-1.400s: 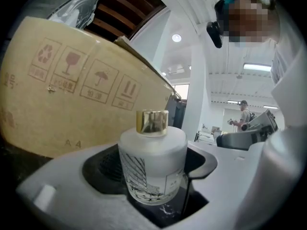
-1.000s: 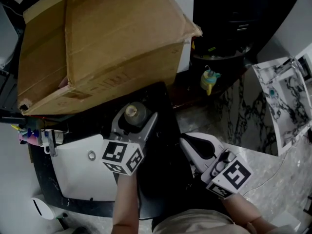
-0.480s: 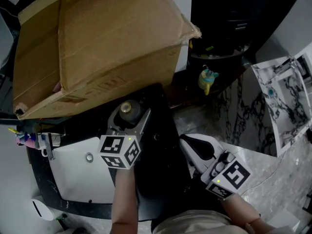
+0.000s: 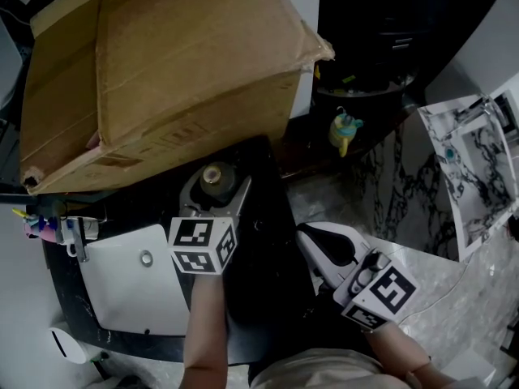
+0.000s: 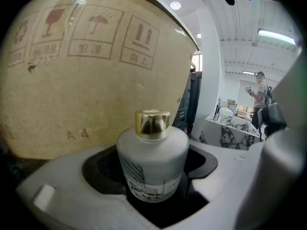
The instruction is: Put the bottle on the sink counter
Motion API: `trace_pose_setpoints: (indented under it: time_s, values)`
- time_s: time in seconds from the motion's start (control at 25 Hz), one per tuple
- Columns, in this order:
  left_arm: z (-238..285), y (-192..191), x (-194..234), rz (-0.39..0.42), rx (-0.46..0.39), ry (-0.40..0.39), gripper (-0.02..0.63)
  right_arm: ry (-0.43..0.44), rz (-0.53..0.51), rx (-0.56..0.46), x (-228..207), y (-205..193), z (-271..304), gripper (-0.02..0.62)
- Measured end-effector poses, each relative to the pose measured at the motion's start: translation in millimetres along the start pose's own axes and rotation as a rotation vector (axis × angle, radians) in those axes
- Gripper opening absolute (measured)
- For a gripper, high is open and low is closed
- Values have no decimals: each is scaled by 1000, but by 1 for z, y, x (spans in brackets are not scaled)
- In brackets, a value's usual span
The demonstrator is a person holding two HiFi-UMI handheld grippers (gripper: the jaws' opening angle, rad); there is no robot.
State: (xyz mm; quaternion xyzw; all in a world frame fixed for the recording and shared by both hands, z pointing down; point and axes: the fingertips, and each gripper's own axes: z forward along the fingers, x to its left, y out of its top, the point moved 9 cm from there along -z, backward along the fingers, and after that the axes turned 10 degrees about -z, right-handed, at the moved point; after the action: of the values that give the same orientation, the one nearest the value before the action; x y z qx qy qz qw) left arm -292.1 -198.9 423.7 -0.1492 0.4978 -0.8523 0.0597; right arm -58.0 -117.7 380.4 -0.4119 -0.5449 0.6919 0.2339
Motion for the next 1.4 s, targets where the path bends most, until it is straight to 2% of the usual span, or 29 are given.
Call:
trace_pose_setpoints:
  time_s: [0.36, 0.72, 0.84, 1.04, 1.2, 1.4]
  values:
    - [0, -1, -4, 21, -2, 6, 333, 1, 2, 6, 0, 2, -3, 2]
    - [-20, -5, -4, -21, -29, 34, 371, 69, -22, 103, -1, 1, -1, 2]
    - [-35, -3, -6, -58, -59, 24, 371, 107, -46, 110, 1, 7, 3, 2]
    - [-64, 4, -19, -64, -99, -18, 370, 177, -70, 110, 16, 17, 5, 2]
    - [-90, 9, -34, -82, -167, 9, 370, 259, -72, 107, 22, 24, 3, 2]
    - [-126, -2, -49, -188, -229, 16, 367, 342, -106, 82, 36, 35, -6, 2]
